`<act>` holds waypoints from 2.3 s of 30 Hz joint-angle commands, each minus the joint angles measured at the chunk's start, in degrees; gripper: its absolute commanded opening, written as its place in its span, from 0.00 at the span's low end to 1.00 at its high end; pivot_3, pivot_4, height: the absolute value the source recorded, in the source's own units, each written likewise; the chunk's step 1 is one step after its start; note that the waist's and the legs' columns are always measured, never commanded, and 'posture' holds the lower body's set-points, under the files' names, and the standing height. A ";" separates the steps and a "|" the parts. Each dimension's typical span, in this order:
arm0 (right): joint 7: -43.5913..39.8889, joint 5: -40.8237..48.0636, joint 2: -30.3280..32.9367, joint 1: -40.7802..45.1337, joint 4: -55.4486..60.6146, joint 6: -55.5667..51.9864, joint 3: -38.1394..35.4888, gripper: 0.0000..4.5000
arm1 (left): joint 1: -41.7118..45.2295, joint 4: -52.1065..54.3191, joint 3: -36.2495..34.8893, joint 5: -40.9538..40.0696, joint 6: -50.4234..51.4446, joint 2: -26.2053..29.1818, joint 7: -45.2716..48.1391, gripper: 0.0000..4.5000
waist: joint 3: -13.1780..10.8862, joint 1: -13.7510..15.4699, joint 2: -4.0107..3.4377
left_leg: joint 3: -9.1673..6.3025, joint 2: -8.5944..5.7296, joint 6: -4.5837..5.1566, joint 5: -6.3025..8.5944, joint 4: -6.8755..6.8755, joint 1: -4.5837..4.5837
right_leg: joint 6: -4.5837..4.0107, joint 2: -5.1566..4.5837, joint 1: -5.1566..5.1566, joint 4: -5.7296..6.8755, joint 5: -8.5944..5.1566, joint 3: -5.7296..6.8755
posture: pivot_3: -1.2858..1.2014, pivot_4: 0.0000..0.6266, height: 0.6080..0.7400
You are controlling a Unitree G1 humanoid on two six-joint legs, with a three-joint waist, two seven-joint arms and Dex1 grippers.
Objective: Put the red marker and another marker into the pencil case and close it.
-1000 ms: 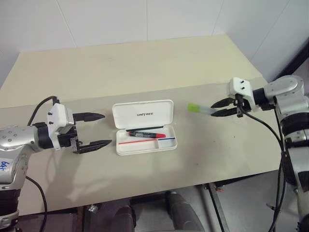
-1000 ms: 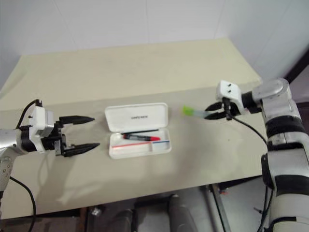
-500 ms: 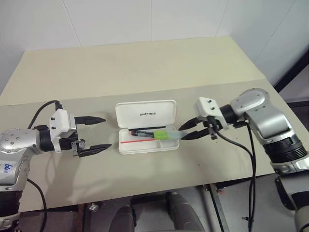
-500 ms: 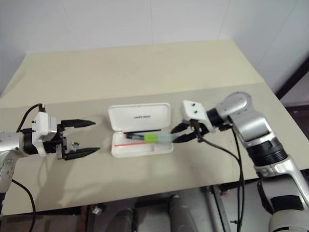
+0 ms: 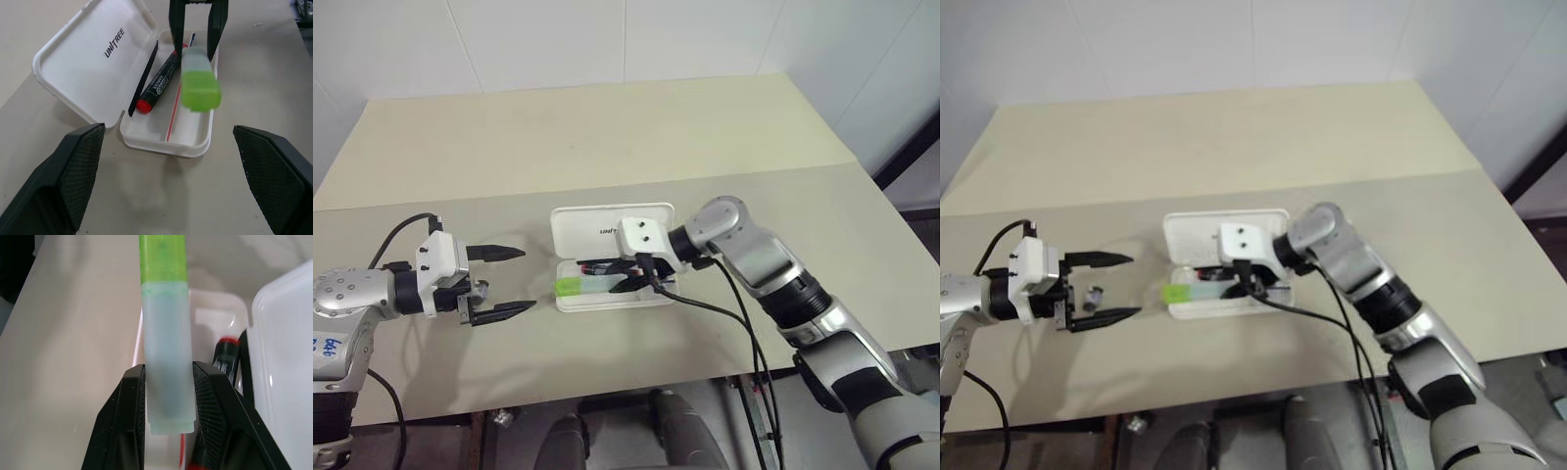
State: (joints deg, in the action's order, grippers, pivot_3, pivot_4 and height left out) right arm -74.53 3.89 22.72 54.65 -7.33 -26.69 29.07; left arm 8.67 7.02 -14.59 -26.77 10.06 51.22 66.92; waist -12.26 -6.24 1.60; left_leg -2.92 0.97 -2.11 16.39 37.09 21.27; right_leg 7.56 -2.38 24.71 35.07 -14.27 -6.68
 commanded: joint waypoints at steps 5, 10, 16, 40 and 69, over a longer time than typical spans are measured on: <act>-1.15 -1.09 0.03 1.61 1.13 -2.13 0.79 0.24 | -1.50 2.07 -2.09 -0.67 -0.76 -0.01 -0.87 1.00 | 0.00 0.01 0.01 | -0.05 0.00 0.00 0.00 -0.02 0.02 | -0.01 -0.02 -0.01 -0.04 -0.01 0.07 | 0.52 0.24 1.00; -1.78 -1.45 1.01 0.95 3.11 -4.75 1.55 0.24 | -1.89 2.05 -2.44 -0.70 -0.87 0.03 -1.15 1.00 | 0.00 -0.01 0.01 | -0.07 -0.01 0.00 0.00 -0.01 0.01 | -0.02 -0.02 -0.01 -0.01 -0.01 0.08 | 0.52 0.24 1.00; -1.90 -1.73 1.78 -0.24 3.57 -5.51 2.39 0.24 | -1.51 2.03 -2.25 -0.71 -0.96 -0.05 -1.43 1.00 | 0.00 -0.08 0.01 | -0.08 0.00 0.00 0.00 -0.02 0.01 | -0.04 -0.01 0.00 0.00 -0.03 0.09 | 0.52 0.24 1.00; -1.57 -3.42 0.04 1.29 -1.30 -0.25 1.03 0.99 | -0.90 2.33 -2.68 -0.91 -1.10 -0.02 -2.10 1.00 | 0.00 -0.10 0.01 | -0.08 0.00 0.00 0.00 -0.08 0.01 | -0.06 0.00 0.00 -0.04 -0.04 0.10 | 0.52 0.24 1.00; -3.23 27.82 0.94 -4.73 9.08 1.07 -26.38 0.99 | -15.11 21.45 -16.86 -0.54 19.62 -4.08 -26.70 1.00 | 0.00 0.13 0.01 | -0.24 0.06 -0.01 0.01 -0.11 0.00 | -0.11 -0.03 -0.09 -0.08 -0.07 0.24 | 0.52 0.24 1.00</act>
State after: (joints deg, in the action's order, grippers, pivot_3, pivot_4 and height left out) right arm -78.92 29.30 22.62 49.97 0.05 -25.06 5.62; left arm -5.71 24.48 -28.81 -26.74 25.85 47.89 44.73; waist -12.27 -6.11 1.60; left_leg -3.16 1.02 -2.12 16.40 36.98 21.27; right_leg 7.45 -2.42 24.62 35.00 -14.34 -6.45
